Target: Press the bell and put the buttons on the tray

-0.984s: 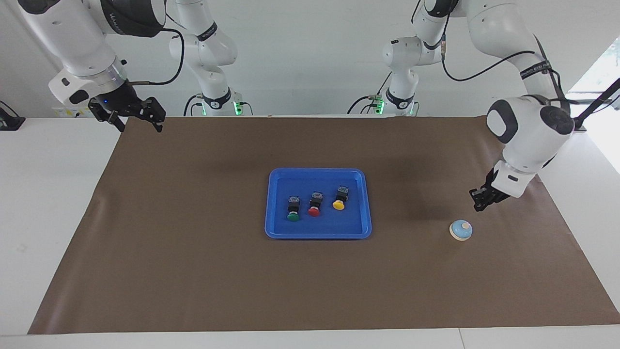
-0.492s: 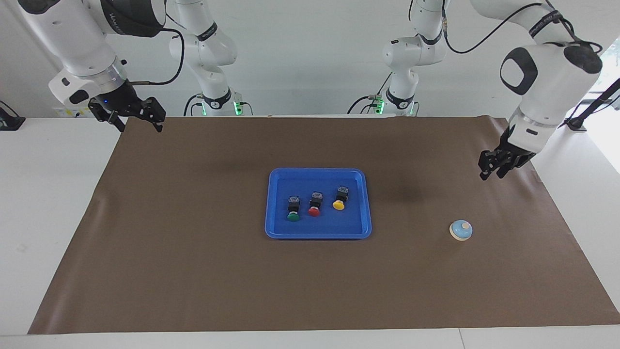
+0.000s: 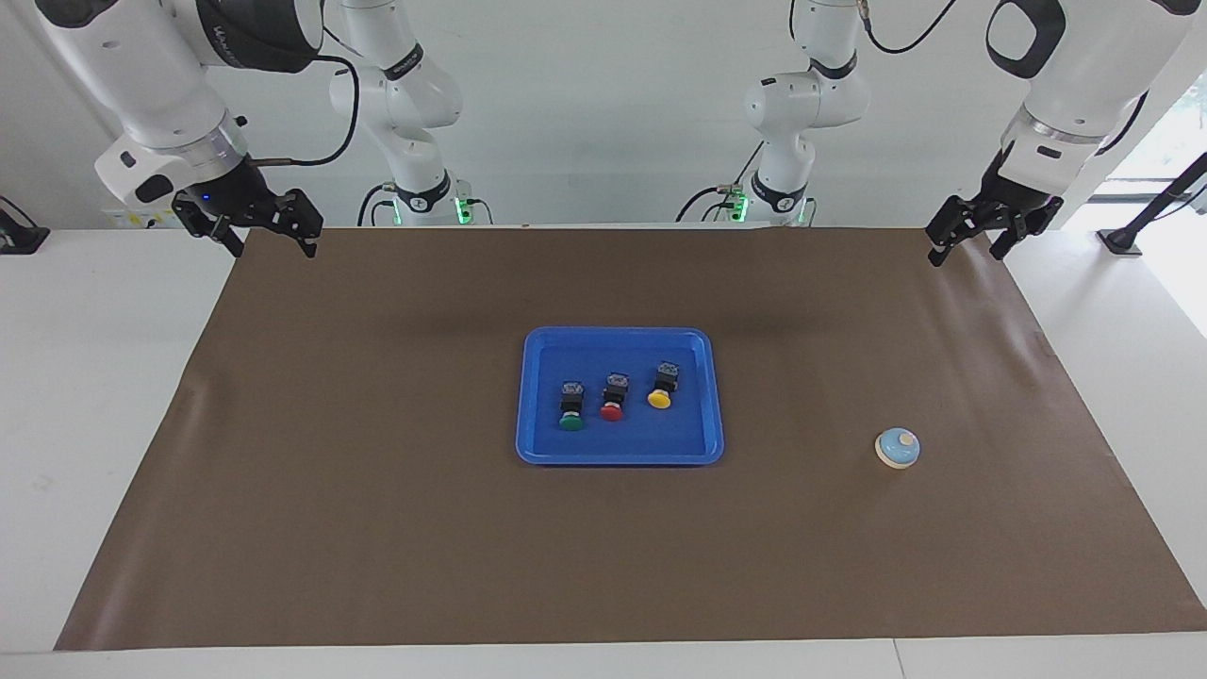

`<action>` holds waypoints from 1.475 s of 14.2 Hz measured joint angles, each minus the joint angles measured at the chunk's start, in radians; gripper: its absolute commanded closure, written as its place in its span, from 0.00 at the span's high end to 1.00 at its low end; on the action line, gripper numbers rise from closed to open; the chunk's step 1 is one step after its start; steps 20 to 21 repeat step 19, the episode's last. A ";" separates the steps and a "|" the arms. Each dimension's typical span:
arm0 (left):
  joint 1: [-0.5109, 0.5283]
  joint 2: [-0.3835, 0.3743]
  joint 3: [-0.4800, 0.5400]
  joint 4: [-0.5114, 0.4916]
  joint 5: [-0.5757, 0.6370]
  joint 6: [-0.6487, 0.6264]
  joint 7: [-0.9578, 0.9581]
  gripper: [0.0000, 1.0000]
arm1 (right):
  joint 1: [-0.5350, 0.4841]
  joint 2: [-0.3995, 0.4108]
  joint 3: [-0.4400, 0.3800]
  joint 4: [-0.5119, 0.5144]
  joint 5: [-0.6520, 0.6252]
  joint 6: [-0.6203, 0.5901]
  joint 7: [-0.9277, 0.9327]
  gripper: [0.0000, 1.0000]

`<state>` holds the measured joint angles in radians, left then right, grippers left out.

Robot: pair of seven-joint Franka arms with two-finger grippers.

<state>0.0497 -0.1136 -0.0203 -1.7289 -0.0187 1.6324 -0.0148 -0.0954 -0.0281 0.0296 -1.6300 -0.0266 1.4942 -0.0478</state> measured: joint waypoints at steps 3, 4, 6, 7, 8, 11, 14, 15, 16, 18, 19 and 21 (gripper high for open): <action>-0.002 0.026 -0.005 0.030 0.000 -0.017 0.001 1.00 | 0.000 0.000 0.000 0.000 0.000 0.000 0.000 1.00; -0.003 0.030 -0.007 0.030 0.000 -0.019 0.001 1.00 | 0.000 0.000 0.000 0.000 0.000 0.000 0.000 1.00; -0.006 0.032 -0.011 0.030 0.000 -0.027 0.001 1.00 | 0.000 0.000 0.000 0.000 0.000 0.000 0.000 1.00; -0.006 0.032 -0.012 0.031 0.000 -0.038 0.003 1.00 | 0.000 0.000 0.000 0.000 0.000 0.000 0.000 1.00; -0.006 0.032 -0.014 0.032 0.000 -0.047 0.010 1.00 | 0.000 0.000 0.000 0.000 0.000 0.000 0.000 1.00; -0.006 0.032 -0.015 0.033 0.000 -0.066 0.062 1.00 | 0.000 0.000 0.000 0.000 0.000 0.000 0.000 1.00; -0.006 0.032 -0.015 0.034 0.000 -0.070 0.103 1.00 | 0.000 0.000 0.000 0.000 0.000 0.000 0.000 1.00; -0.006 0.032 -0.015 0.034 0.000 -0.070 0.116 1.00 | 0.000 0.000 0.000 0.000 0.000 0.000 0.000 1.00; -0.006 0.032 -0.015 0.034 0.000 -0.070 0.124 1.00 | 0.000 0.000 0.000 0.000 0.000 0.000 0.000 1.00; -0.006 0.032 -0.015 0.034 0.000 -0.070 0.131 1.00 | 0.000 0.000 0.000 0.000 0.000 0.000 0.000 1.00; -0.006 0.032 -0.015 0.035 0.000 -0.070 0.133 1.00 | 0.000 0.000 0.000 0.000 0.000 0.000 0.000 1.00; -0.006 0.032 -0.015 0.035 0.000 -0.070 0.133 1.00 | 0.000 0.000 0.000 0.000 0.000 0.000 0.000 1.00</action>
